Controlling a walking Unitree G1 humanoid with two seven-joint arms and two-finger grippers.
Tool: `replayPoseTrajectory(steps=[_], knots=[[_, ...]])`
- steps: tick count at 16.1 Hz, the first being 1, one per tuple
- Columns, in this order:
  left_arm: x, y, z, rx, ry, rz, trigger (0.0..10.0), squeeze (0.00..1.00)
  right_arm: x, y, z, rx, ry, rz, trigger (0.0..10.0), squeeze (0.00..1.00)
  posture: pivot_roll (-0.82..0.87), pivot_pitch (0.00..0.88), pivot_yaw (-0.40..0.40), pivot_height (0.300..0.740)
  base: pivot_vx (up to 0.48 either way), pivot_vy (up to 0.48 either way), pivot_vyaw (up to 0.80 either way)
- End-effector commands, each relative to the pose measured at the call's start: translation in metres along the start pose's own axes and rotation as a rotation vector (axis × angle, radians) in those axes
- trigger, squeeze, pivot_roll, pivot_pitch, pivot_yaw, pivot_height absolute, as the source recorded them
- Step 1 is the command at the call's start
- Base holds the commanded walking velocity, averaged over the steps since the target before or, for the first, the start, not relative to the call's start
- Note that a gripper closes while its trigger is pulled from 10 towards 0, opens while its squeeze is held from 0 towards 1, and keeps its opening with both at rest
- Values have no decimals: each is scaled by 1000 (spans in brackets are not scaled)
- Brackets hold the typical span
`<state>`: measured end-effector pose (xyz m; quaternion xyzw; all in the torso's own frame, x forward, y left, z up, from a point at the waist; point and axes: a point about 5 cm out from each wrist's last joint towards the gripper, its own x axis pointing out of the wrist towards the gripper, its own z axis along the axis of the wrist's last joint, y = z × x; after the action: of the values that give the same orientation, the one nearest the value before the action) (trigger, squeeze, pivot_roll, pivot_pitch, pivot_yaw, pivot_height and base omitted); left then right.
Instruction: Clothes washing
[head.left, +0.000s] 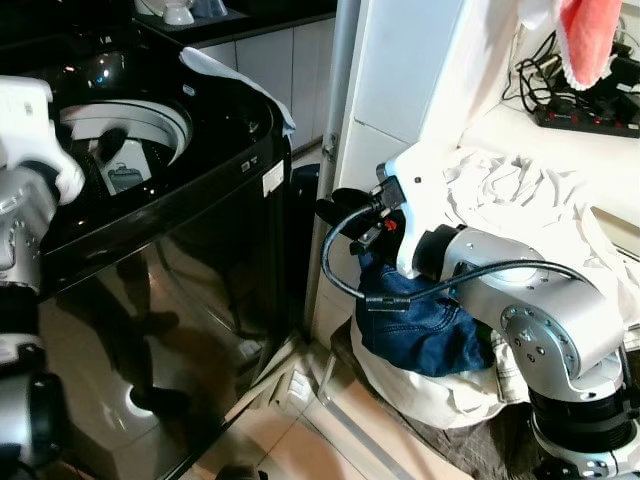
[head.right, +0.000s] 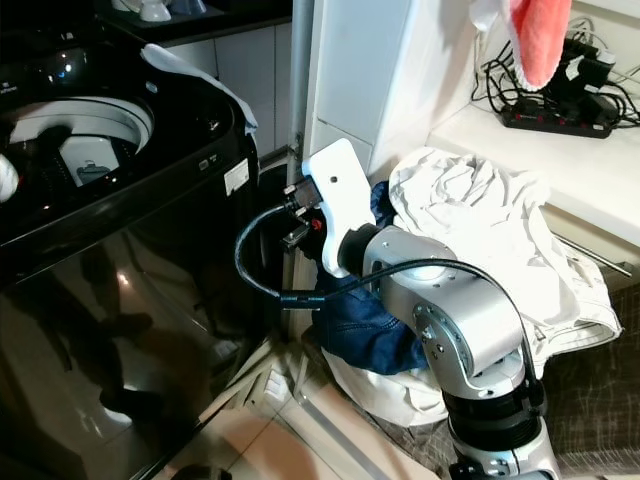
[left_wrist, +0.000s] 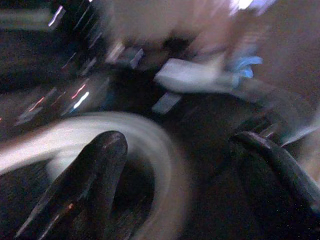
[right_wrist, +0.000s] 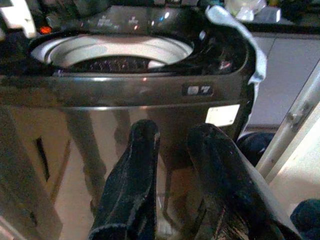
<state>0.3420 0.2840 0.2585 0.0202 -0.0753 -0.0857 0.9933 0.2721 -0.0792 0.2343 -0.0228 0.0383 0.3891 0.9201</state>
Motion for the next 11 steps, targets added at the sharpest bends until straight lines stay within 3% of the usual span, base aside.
replayPoseTrajectory(steps=[1, 2, 3, 5, 6, 8, 9, 11], knots=[[0, -18, 6, -22, -37, -102, 10000, 0, -2, -7, 9, -14, -48, -52, 10000, 0, 31, 0, -37, 740, 0, 0, 0], [-1, -34, 1, -6, -33, -118, 10000, 0, -4, -13, 12, -35, -79, -125, 10000, 0, 31, 0, -35, 740, 0, 0, 0], [-4, -71, -10, 34, -44, -136, 10000, 0, -9, -26, 13, -61, -115, -283, 10000, 0, 35, 0, -37, 740, 0, 0, 0], [-8, -115, -23, 18, -62, -176, 10000, 0, -16, -37, 10, -34, -141, -426, 10000, 0, 31, 0, -36, 740, 0, 0, 0], [-8, -129, -29, 11, -57, -185, 10000, 0, -20, -41, 6, -25, -142, -477, 10000, 0, 31, 0, -36, 740, 0, 0, 0], [-5, -138, -39, 25, -22, -168, 10000, 0, -23, -44, -2, -1, -117, -521, 10000, 0, 16, 0, -26, 740, 0, 0, 0], [-1, -145, -43, 84, -23, -174, 10000, 0, -27, -45, -11, 19, -97, -541, 10000, 0, 10, 0, -22, 740, 0, 0, 0], [2, -156, -43, 115, -31, -172, 10000, 0, -33, -46, -26, 37, -72, -586, 10000, 0, -7, 0, -6, 740, 0, 0, 0]])
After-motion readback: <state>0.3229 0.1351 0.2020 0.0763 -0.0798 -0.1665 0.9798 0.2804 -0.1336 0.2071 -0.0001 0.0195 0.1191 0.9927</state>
